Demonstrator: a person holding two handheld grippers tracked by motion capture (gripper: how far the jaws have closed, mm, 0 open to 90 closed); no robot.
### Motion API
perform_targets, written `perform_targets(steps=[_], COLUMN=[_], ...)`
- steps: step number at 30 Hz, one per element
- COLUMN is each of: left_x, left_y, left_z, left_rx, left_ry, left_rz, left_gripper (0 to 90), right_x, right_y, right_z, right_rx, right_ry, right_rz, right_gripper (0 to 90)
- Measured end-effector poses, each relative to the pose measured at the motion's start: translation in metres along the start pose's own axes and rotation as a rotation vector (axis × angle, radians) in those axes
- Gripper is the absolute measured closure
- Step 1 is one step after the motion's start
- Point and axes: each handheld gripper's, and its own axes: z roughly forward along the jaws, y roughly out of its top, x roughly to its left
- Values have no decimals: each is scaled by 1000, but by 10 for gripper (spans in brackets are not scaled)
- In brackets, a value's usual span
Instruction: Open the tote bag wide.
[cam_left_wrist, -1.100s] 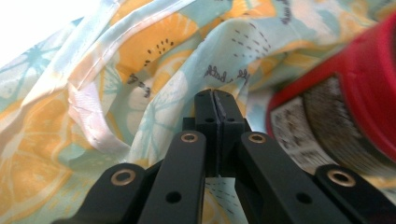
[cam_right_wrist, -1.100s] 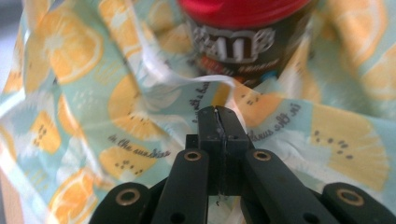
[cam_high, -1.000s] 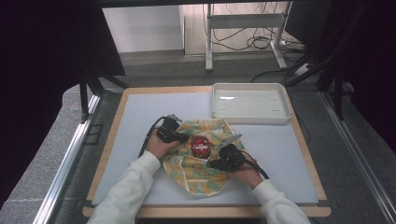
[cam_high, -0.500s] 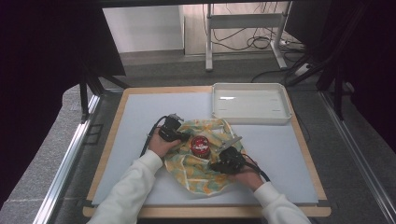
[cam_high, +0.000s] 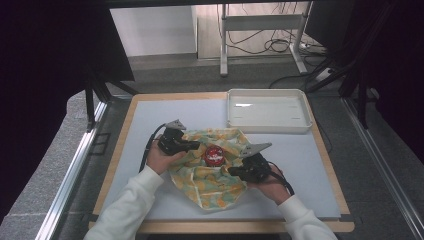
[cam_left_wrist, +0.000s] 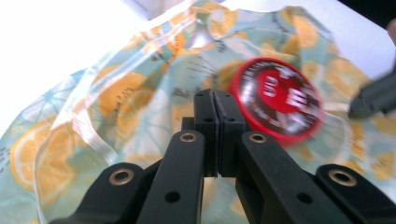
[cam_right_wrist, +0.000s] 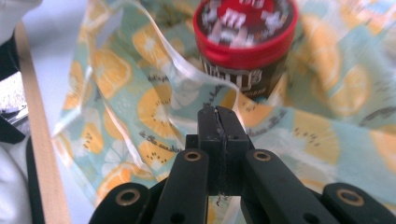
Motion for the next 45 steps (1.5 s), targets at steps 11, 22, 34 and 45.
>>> perform_targets(steps=[11,22,34,45], left_x=[-19,-25,-33,-33], left_y=[-19,-31,-37,-44], left_z=[-1,12,17,22], left_rx=[68,127,146,168], left_ry=[-46,-128,-153,-153], left_rz=[6,13,23,15], left_gripper=[895,900,900,900], right_x=[-17,-32,-56,-79], right_y=[33,88,87,69], right_z=[-18,41,71,86], right_rx=[-110,-33,44,117], right_ry=[-53,-32,-41,-59], right_rz=[16,11,69,118], right_gripper=[889,889,890,890])
